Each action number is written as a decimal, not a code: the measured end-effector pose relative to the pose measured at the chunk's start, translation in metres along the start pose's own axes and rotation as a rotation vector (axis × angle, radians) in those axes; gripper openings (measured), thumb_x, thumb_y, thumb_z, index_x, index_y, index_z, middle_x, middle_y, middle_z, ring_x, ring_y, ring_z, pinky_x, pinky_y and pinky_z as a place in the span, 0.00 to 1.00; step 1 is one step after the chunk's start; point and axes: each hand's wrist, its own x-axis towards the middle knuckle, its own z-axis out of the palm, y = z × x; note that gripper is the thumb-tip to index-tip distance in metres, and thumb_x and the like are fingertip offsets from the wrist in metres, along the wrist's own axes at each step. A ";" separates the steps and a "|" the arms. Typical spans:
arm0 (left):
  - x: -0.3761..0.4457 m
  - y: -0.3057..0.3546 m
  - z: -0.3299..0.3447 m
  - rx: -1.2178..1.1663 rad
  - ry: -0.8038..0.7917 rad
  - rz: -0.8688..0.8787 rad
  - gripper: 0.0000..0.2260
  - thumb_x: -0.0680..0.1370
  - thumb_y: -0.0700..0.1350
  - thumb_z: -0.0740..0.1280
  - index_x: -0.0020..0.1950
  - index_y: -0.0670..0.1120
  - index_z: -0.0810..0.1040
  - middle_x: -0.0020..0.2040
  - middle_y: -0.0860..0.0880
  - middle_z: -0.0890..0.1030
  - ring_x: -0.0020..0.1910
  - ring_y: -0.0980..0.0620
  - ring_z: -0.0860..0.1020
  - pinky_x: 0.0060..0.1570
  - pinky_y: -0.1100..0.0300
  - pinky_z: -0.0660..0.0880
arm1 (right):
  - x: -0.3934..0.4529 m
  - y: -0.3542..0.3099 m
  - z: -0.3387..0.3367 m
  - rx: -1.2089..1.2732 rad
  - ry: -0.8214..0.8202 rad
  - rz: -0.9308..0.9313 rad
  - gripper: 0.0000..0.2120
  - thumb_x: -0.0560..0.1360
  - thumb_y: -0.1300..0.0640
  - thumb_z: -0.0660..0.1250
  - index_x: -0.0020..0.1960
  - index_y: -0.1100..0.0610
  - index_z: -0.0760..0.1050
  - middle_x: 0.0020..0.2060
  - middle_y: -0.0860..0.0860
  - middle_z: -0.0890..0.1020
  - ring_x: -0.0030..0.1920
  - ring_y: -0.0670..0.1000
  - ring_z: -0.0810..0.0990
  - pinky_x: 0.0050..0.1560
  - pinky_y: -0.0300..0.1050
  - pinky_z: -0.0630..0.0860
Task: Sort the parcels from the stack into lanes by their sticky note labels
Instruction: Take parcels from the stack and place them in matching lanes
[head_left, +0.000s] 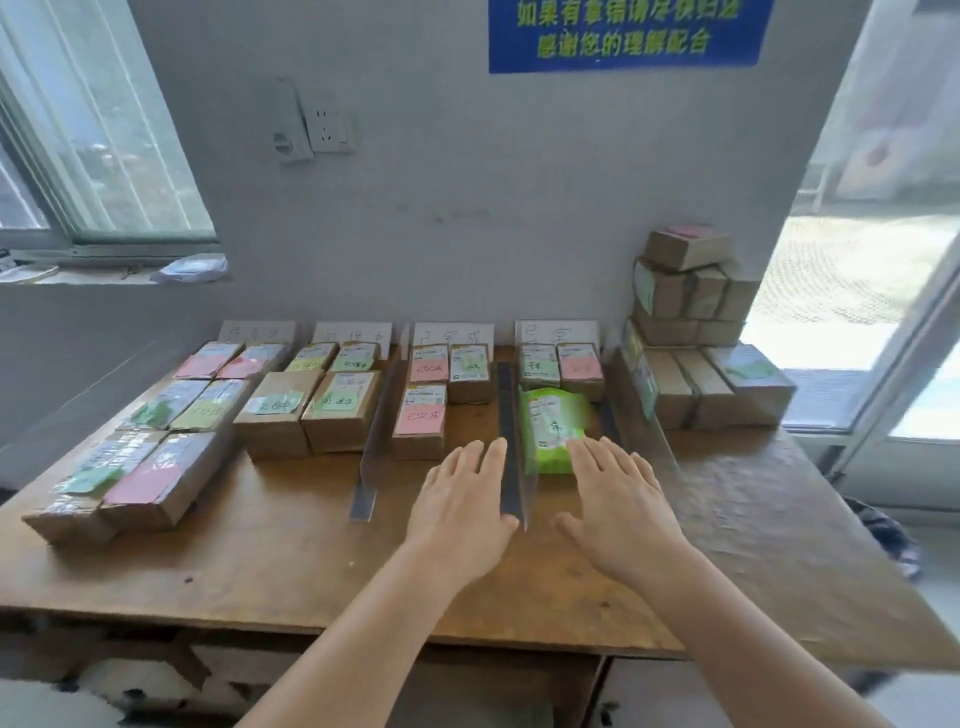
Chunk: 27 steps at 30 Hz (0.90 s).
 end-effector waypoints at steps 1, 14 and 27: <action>0.007 0.010 0.002 -0.001 -0.006 0.025 0.36 0.76 0.52 0.66 0.78 0.52 0.48 0.77 0.50 0.56 0.76 0.48 0.54 0.72 0.52 0.54 | 0.001 0.011 -0.003 -0.001 -0.002 0.016 0.39 0.74 0.45 0.67 0.76 0.53 0.50 0.75 0.48 0.58 0.76 0.51 0.51 0.74 0.50 0.46; 0.143 0.144 0.058 -0.031 -0.070 0.144 0.35 0.77 0.52 0.65 0.78 0.50 0.49 0.76 0.50 0.57 0.75 0.49 0.56 0.72 0.51 0.57 | 0.063 0.184 -0.026 0.008 0.024 0.088 0.38 0.74 0.44 0.65 0.76 0.52 0.50 0.75 0.46 0.57 0.76 0.49 0.49 0.74 0.48 0.44; 0.261 0.219 0.133 -0.059 -0.217 0.015 0.34 0.77 0.52 0.64 0.78 0.49 0.51 0.76 0.50 0.58 0.73 0.48 0.59 0.70 0.51 0.61 | 0.145 0.313 -0.009 0.047 -0.066 0.113 0.34 0.75 0.45 0.65 0.74 0.52 0.53 0.73 0.46 0.59 0.74 0.49 0.53 0.71 0.46 0.51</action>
